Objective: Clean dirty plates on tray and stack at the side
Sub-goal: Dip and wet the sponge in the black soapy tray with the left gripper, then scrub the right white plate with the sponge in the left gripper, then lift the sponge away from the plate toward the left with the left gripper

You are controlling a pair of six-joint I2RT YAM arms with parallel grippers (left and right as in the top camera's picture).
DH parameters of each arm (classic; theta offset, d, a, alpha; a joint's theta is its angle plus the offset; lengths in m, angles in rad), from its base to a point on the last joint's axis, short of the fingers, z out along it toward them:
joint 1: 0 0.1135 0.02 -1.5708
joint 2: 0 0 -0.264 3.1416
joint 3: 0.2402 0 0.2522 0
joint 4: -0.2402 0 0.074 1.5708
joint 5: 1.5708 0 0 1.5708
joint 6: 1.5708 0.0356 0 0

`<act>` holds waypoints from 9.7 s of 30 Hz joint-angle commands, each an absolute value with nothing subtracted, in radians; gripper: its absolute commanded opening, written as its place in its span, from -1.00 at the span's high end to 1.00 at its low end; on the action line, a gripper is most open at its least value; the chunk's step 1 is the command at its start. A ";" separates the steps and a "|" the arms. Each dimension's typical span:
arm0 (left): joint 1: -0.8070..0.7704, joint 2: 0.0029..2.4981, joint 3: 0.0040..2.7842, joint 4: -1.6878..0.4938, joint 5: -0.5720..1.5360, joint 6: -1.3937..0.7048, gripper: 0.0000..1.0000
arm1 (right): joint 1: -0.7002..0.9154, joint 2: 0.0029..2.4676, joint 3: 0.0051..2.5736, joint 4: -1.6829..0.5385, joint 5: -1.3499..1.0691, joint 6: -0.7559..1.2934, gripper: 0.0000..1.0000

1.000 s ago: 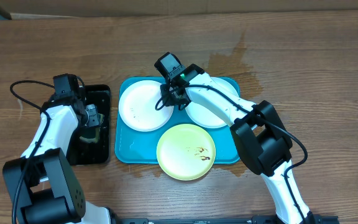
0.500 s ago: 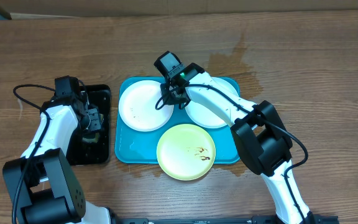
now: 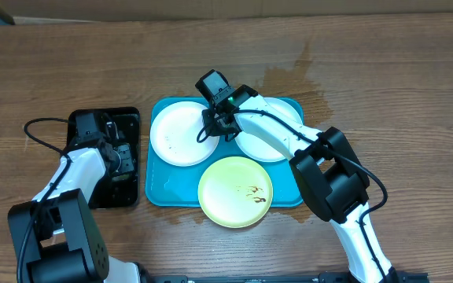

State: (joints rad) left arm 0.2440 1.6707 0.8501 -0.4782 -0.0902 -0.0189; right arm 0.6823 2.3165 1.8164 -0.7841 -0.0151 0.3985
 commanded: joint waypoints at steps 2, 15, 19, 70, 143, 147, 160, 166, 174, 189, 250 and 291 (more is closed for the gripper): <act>0.243 1.675 0.820 -0.486 -0.185 -0.046 0.08 | 0.687 2.323 1.796 -0.783 -0.020 0.395 0.52; 0.242 1.677 0.818 -0.436 -0.159 -0.060 -0.10 | 0.687 2.323 1.796 -0.782 -0.020 0.395 0.23; 0.242 1.688 0.818 -0.434 -0.159 -0.060 -0.11 | 0.687 2.323 1.796 -0.785 -0.022 0.395 0.08; 0.138 1.597 1.359 -0.851 -0.003 0.065 0.92 | 0.687 2.323 1.796 -0.790 -0.020 0.395 -0.03; -0.210 1.952 1.248 -0.834 -0.072 -0.199 0.85 | 0.687 2.323 1.796 -0.793 -0.020 0.395 -0.34; -0.210 1.952 1.248 -0.826 -0.139 -0.197 0.92 | 0.687 2.323 1.796 -0.794 -0.020 0.395 -0.34; -0.210 1.952 1.353 -0.823 -0.207 -0.187 0.91 | 0.687 2.323 1.796 -0.794 -0.020 0.395 -0.34; -0.210 1.952 1.435 -0.847 -0.074 -0.187 0.75 | 0.687 2.323 1.796 -0.794 -0.020 0.395 -0.36; -0.210 1.953 1.405 -0.818 0.002 -0.188 0.51 | 0.687 2.323 1.796 -0.796 -0.020 0.395 -0.43; -0.210 1.954 1.356 -0.714 -0.011 -0.197 -0.40 | 0.687 2.323 1.796 -0.798 -0.020 0.395 -0.43; -0.207 1.907 1.725 -1.126 0.048 -0.194 0.92 | 0.687 2.323 1.796 -0.809 -0.028 0.396 -0.29; 0.300 1.720 1.757 -1.438 1.299 0.222 0.92 | 0.678 2.323 1.837 -0.873 -0.099 0.531 0.93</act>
State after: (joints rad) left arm 0.2443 1.7538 1.7401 -1.4094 1.1221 0.1120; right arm 0.6754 2.3093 1.8233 -0.8650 -0.0978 0.5308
